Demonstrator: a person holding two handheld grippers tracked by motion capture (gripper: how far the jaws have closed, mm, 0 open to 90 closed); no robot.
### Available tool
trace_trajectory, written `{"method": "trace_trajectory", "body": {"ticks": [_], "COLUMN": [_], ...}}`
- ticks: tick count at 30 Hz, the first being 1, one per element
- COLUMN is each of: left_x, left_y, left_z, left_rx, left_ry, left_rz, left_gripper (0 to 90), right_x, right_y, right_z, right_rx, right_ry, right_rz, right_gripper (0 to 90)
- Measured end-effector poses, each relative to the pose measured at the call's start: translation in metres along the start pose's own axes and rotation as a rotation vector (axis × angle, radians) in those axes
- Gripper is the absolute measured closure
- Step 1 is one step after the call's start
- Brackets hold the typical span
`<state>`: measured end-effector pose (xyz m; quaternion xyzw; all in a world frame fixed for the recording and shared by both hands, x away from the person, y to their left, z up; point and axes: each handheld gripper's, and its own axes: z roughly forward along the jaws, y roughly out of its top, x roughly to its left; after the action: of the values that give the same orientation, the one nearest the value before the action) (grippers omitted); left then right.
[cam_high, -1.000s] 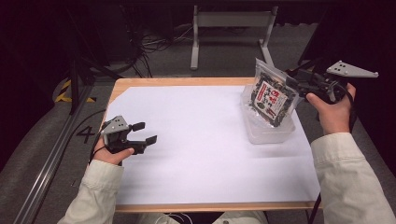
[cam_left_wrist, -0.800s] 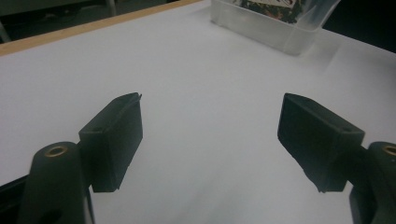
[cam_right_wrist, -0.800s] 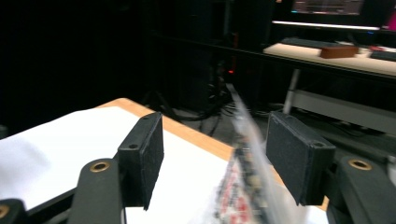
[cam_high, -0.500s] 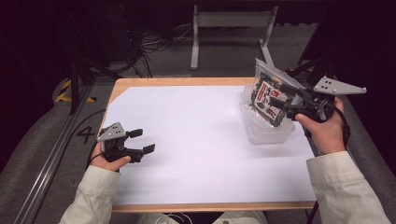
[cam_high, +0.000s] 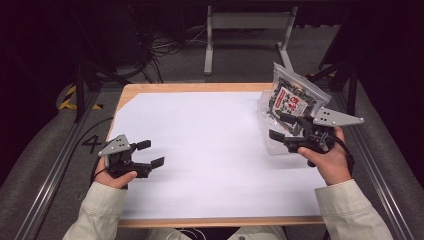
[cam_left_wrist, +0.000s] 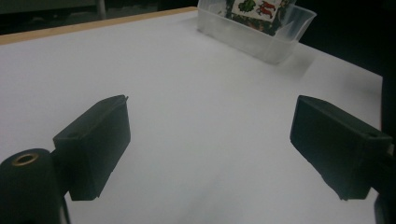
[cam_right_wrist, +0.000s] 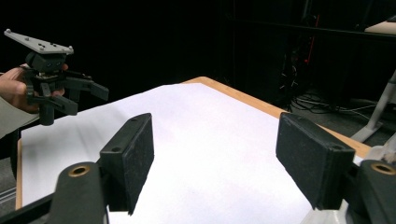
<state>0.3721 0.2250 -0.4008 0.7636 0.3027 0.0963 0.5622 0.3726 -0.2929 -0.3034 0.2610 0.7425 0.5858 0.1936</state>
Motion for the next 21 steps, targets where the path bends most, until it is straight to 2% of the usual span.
{"method": "trace_trajectory", "body": {"ticks": [7,11,16,21], "left_x": [-0.003,-0.004,-0.003,-0.002], "left_y": [0.001,0.0,-0.002,-0.003], "left_z": [0.0,0.002,0.003,0.004], "left_rx": [-0.015,-0.007,-0.002,-0.006], "left_ry": [-0.01,-0.018,-0.022,-0.019], "left_rz": [0.024,0.016,0.018,0.015], "left_gripper": [9.2,8.2,7.2,6.7], "right_x": [0.001,0.003,0.003,0.004], "right_y": [-0.022,-0.034,-0.055,-0.068], "right_z": [0.003,0.005,0.011,0.016], "right_rx": [-0.021,-0.008,0.001,0.019], "right_ry": [0.027,0.025,0.028,0.023], "right_rz": [0.025,0.023,0.052,0.04], "right_gripper": [25.1,24.5,24.5,24.6]}}
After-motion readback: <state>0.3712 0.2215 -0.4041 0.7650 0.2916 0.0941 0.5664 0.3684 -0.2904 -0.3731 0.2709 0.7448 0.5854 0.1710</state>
